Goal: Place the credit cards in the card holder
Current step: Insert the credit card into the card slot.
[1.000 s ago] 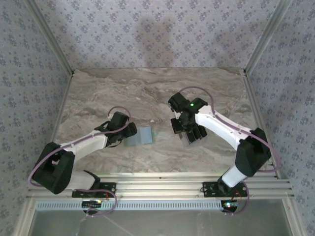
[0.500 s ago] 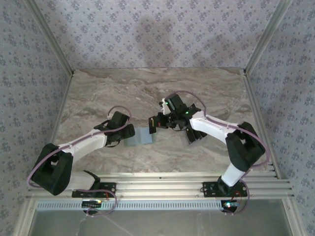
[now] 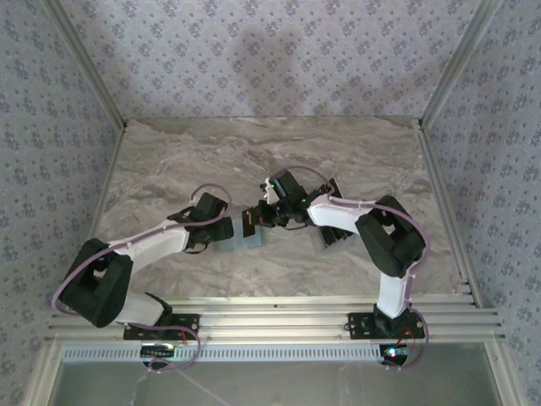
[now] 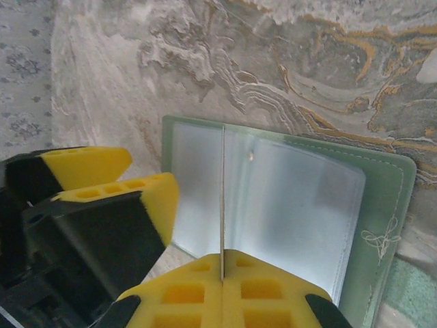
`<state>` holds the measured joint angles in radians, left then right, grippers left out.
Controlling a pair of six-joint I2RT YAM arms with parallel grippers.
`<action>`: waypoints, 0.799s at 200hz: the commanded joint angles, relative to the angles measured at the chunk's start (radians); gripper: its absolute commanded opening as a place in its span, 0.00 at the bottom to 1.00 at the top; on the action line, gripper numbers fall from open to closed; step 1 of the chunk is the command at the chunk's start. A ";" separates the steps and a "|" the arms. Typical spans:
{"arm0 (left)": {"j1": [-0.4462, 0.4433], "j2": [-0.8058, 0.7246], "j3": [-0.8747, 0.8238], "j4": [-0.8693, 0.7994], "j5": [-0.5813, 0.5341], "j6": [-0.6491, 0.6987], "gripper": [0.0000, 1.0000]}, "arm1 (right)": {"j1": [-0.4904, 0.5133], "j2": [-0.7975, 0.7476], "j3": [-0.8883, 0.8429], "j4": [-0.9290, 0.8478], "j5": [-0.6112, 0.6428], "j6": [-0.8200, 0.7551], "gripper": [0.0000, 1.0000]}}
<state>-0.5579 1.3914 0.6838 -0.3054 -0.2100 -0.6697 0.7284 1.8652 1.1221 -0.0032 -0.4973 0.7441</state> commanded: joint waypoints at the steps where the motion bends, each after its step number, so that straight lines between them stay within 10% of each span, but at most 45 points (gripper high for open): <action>1: -0.007 0.003 0.038 -0.018 -0.021 0.021 0.83 | 0.007 0.033 0.031 -0.014 -0.027 -0.012 0.00; 160: -0.053 0.055 0.019 -0.114 -0.112 -0.036 0.82 | -0.032 0.077 -0.067 -0.029 0.023 -0.035 0.00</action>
<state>-0.6052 1.4441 0.7136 -0.3412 -0.2687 -0.6659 0.7044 1.9068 1.0801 0.0013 -0.4950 0.7334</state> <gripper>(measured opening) 0.829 0.058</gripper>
